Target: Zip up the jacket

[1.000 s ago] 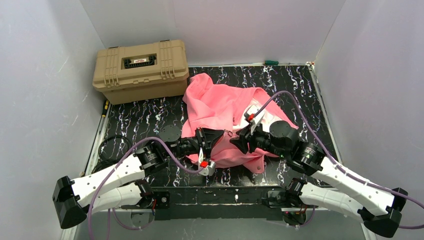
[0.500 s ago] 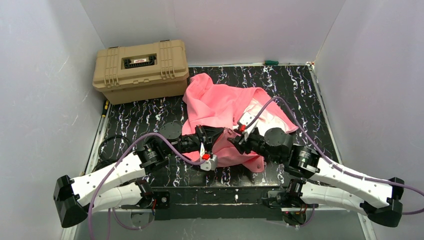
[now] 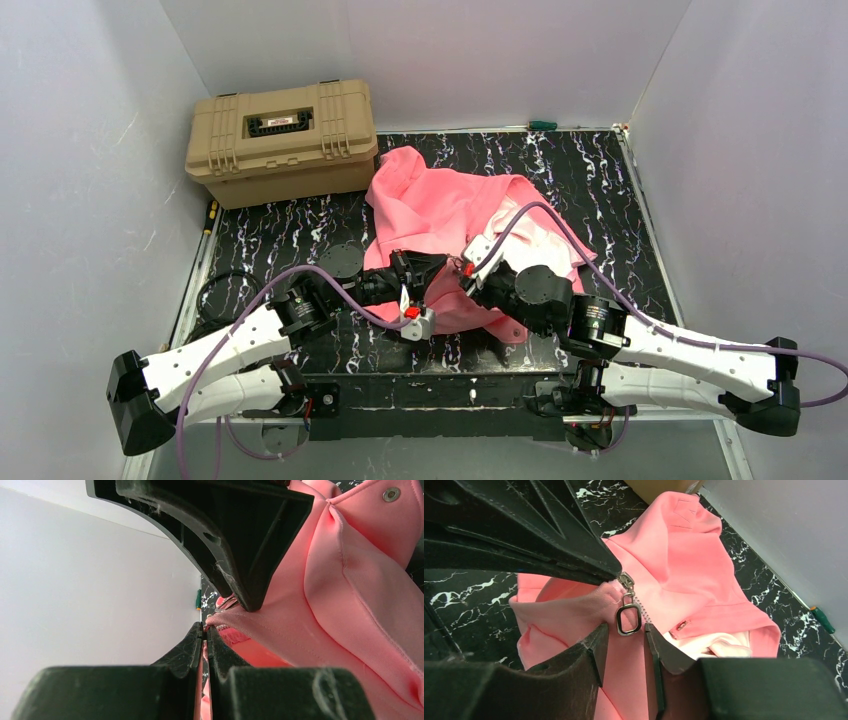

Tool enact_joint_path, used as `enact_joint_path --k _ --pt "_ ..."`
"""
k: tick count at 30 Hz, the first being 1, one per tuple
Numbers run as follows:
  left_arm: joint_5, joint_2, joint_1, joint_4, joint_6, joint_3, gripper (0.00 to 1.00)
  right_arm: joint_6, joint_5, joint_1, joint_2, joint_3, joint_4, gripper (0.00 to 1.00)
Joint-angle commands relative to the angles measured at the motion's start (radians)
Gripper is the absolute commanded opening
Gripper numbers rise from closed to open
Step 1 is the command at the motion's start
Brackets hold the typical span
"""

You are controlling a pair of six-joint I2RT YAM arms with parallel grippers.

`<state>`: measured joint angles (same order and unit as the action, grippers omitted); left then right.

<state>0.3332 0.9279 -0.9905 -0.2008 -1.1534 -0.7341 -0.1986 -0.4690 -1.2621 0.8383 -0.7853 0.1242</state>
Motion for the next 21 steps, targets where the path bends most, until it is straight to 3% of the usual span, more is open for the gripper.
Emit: enact_joint_path --k 1,21 --pt "0.024 -0.023 -0.001 -0.023 -0.015 -0.024 0.0 -0.023 -0.061 -0.005 -0.022 -0.026 -0.049 0.39" --pt "0.062 -0.032 -0.002 -0.005 -0.048 -0.014 0.0 -0.023 -0.065 -0.005 -0.043 -0.06 -0.022 0.42"
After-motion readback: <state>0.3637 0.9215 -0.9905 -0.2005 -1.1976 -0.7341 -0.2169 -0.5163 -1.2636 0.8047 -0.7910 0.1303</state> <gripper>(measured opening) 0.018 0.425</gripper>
